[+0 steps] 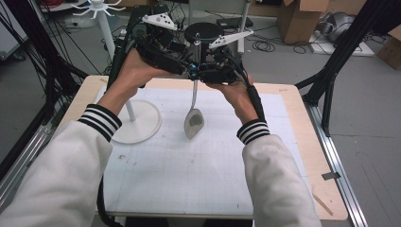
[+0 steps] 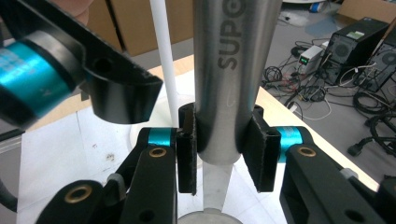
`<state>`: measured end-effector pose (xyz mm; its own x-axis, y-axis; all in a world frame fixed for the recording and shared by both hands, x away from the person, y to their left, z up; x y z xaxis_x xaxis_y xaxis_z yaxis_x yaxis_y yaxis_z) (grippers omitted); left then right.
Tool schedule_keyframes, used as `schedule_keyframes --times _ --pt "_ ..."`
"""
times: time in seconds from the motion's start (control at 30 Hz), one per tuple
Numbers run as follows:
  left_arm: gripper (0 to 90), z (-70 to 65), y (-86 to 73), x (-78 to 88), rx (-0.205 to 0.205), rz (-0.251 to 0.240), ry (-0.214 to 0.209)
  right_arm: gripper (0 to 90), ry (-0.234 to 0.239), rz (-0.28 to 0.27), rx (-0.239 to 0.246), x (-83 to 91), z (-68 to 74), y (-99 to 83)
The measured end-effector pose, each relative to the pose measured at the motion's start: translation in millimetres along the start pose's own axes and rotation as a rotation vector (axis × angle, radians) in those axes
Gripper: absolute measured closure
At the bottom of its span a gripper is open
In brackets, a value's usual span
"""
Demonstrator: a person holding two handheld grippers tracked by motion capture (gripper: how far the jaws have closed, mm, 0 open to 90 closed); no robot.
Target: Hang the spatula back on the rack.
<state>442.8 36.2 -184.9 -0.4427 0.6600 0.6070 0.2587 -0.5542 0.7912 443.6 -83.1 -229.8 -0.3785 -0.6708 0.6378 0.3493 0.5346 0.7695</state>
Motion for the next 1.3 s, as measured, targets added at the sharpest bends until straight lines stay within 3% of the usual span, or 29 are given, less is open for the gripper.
schedule_keyframes --times 0.6,0.73,0.9,1.07,1.3 --pt "22.0 -2.3 0.2 -3.3 0.001 0.011 0.002 68.7 0.0 0.012 -0.01 -6.9 -0.2 -9.7" --pt "25.3 -4.3 0.7 -4.4 0.002 0.014 -0.001 68.7 0.001 0.012 -0.004 -8.3 1.5 -9.3" --pt "36.1 -5.3 0.6 -6.4 0.003 0.015 0.002 68.7 0.008 0.013 0.0 -10.6 4.5 -10.1" --pt "39.2 -5.3 0.2 -7.9 0.003 0.025 0.005 68.7 0.017 0.022 -0.009 -12.1 7.0 -11.5" --pt "50.4 -5.8 2.0 -6.5 0.002 0.008 0.022 68.7 0.011 0.01 0.008 -13.7 6.7 -9.8"
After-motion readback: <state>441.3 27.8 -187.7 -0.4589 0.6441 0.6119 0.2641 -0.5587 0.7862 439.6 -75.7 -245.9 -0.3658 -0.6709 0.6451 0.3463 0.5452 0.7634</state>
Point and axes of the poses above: each handheld gripper's, and its own axes: x roughly backward along the jaws, y roughly out of its top, z roughly to its left, the point moved 6 cm from there along -x, roughly forward along the jaws, and after that the axes turned 11 degrees about z, right-handed, at the moved point
